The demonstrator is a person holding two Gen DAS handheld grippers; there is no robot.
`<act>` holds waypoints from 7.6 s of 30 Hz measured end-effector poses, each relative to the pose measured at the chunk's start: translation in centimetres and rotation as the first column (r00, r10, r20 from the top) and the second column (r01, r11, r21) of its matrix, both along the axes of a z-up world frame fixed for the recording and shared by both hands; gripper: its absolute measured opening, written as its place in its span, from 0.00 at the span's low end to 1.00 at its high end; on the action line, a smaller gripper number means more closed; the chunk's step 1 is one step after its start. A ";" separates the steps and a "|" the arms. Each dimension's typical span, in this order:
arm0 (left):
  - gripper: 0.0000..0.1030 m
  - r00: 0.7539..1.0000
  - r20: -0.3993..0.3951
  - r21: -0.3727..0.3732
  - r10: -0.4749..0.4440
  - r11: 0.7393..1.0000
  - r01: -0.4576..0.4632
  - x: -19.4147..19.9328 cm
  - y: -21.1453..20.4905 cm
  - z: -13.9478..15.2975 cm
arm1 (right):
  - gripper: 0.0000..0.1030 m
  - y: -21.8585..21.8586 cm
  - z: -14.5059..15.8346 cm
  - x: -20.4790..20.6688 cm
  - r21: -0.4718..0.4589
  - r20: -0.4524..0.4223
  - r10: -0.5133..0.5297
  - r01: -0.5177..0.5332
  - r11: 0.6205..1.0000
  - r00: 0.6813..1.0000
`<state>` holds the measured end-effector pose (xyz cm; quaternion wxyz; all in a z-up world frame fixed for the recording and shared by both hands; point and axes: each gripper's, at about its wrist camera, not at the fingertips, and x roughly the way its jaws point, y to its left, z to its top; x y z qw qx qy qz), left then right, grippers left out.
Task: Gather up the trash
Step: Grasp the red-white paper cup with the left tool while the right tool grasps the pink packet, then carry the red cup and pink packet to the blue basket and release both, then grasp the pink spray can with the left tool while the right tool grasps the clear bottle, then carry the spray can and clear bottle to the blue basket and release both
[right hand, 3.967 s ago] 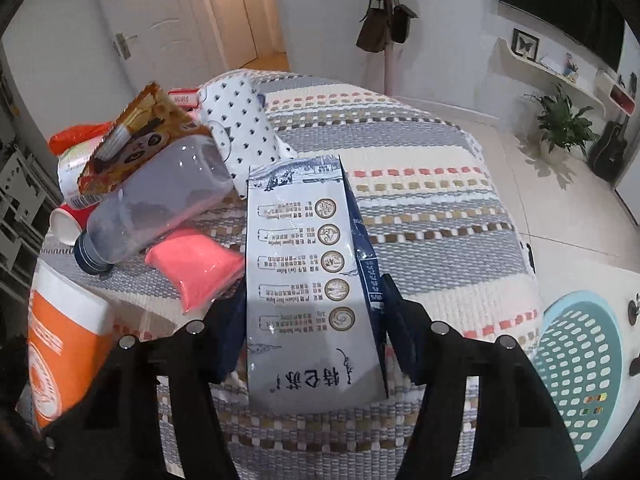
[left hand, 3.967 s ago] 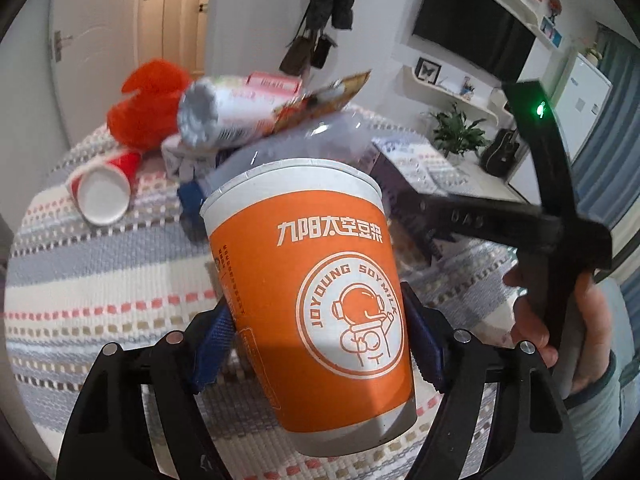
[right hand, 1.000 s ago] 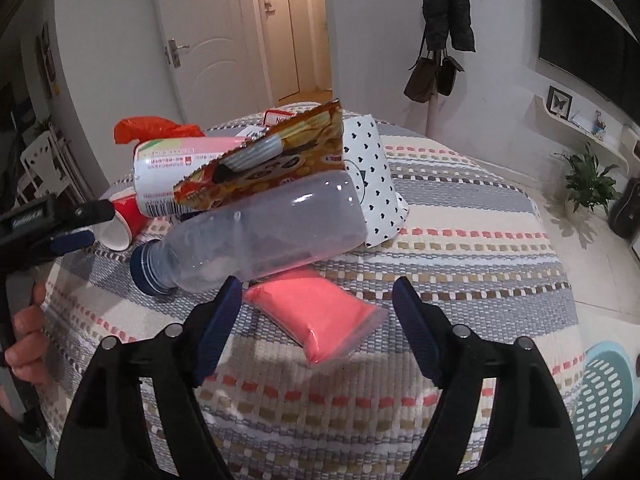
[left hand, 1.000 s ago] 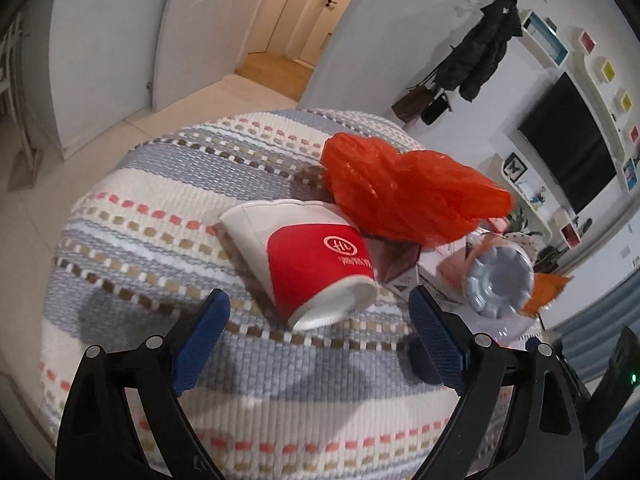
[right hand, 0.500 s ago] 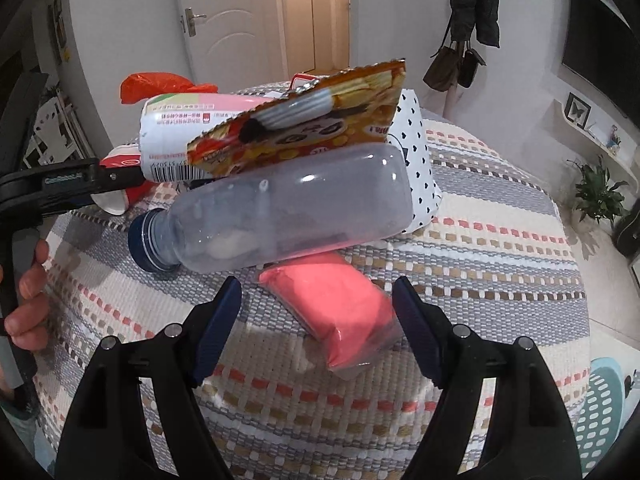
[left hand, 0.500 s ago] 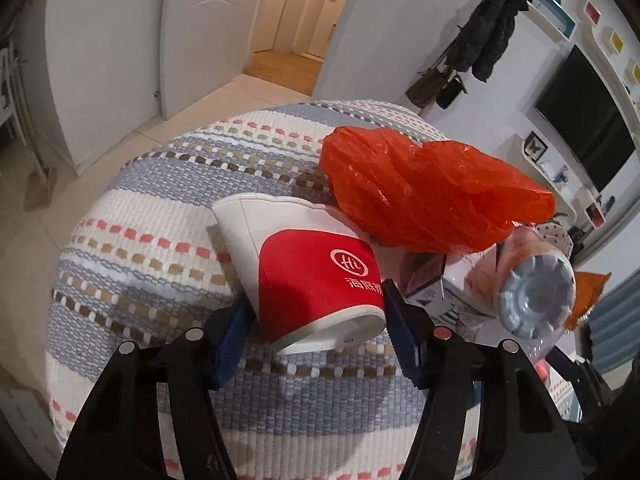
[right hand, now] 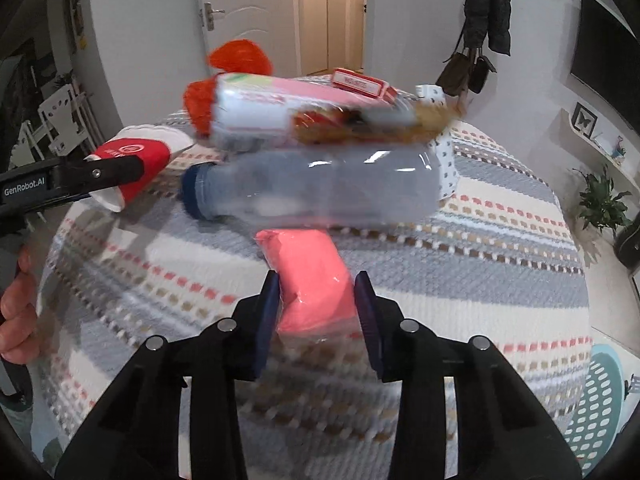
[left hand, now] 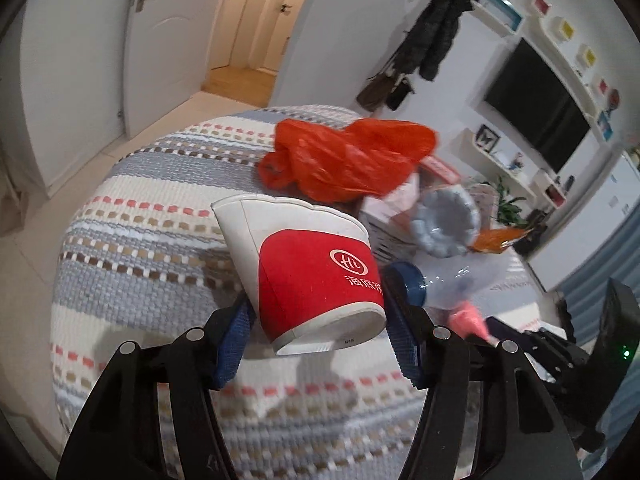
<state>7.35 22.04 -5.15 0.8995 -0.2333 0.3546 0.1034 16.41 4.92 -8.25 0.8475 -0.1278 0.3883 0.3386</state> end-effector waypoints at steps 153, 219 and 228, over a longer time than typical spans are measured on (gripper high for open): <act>0.45 0.946 -0.008 0.071 -0.324 0.944 0.323 3.6 -4.5 1.1 | 0.73 -2.8 2.9 2.1 0.141 -0.276 -0.340 0.388 0.911 0.899; 0.45 0.893 0.169 0.153 -0.417 0.906 0.394 1.8 -15.2 7.3 | 0.52 -18.9 8.6 0.2 0.163 -0.073 -0.512 0.517 0.840 0.856; 0.45 0.794 0.177 0.157 -0.582 0.813 0.561 7.0 -25.9 8.0 | 0.52 -30.8 8.9 0.3 0.212 -0.083 -0.703 0.702 0.680 0.706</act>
